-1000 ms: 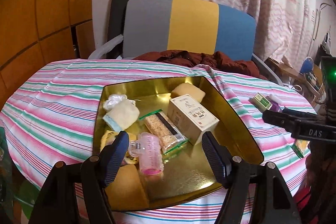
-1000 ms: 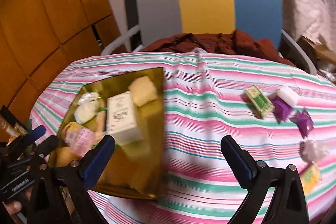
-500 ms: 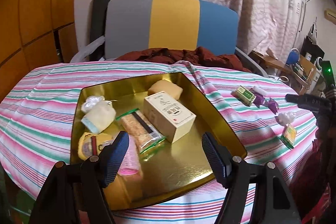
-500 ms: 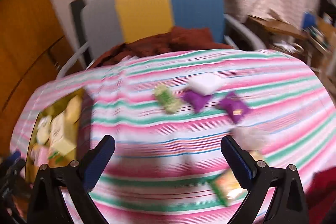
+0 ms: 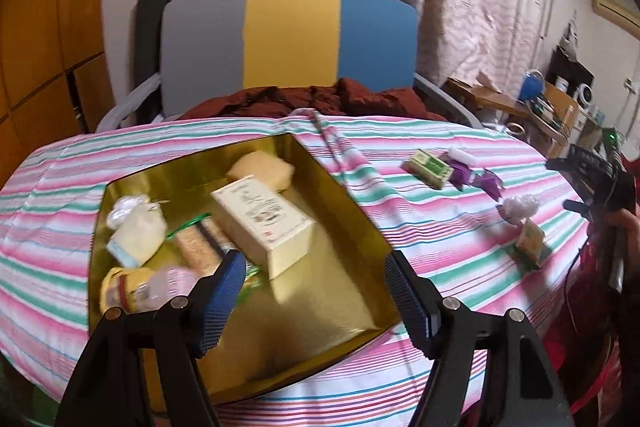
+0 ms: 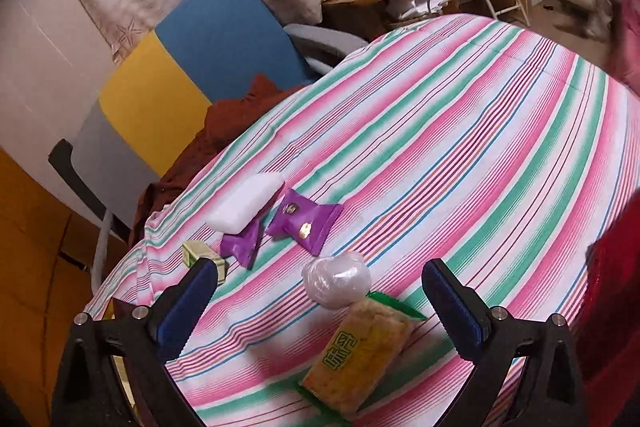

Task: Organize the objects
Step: 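Swing both tools from the gold tray back toward the remaining items, then grasp the WEIDAN cracker pack with the left tool while the right tool grasps the clear plastic bag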

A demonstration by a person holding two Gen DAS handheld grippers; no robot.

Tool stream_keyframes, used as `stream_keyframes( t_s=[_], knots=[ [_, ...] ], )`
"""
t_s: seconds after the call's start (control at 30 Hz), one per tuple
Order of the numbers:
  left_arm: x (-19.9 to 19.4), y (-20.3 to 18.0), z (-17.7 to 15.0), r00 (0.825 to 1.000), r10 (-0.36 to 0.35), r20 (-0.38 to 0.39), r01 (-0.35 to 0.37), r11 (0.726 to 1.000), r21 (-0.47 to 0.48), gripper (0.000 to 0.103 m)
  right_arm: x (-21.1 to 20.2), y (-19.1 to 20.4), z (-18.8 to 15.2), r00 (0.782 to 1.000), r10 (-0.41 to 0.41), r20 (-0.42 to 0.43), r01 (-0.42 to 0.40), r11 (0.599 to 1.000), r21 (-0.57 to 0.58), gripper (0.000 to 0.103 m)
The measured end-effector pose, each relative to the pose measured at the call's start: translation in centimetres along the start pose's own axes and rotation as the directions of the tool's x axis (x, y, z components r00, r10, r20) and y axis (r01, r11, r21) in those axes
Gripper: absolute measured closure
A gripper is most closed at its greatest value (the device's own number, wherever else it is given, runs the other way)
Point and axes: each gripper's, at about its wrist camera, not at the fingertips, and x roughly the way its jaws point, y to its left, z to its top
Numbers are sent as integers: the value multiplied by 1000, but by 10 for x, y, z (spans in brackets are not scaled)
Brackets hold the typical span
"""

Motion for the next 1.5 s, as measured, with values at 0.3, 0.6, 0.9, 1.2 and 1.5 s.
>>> stream_keyframes(
  t_s=[0.3, 0.6, 0.9, 1.2, 1.5],
  knots=[
    [21, -68, 23, 992, -129, -5, 128, 982, 135, 30, -12, 1, -4, 993, 103, 56, -104, 995, 9, 0],
    [75, -156, 38, 952, -281, -120, 305, 904, 299, 31, -26, -6, -3, 967, 221, 128, -228, 972, 47, 0],
    [125, -241, 27, 851, -450, -269, 524, 752, 400, 32, -26, -18, -1, 957, 258, 136, -273, 956, 108, 0],
    [165, -291, 13, 794, -478, -375, 606, 665, 436, 31, -23, -34, 2, 948, 280, 152, -306, 933, 189, 0],
    [197, -299, 5, 761, -467, -450, 636, 671, 380, 42, -26, -52, 3, 948, 254, 192, -300, 915, 271, 0]
  ],
)
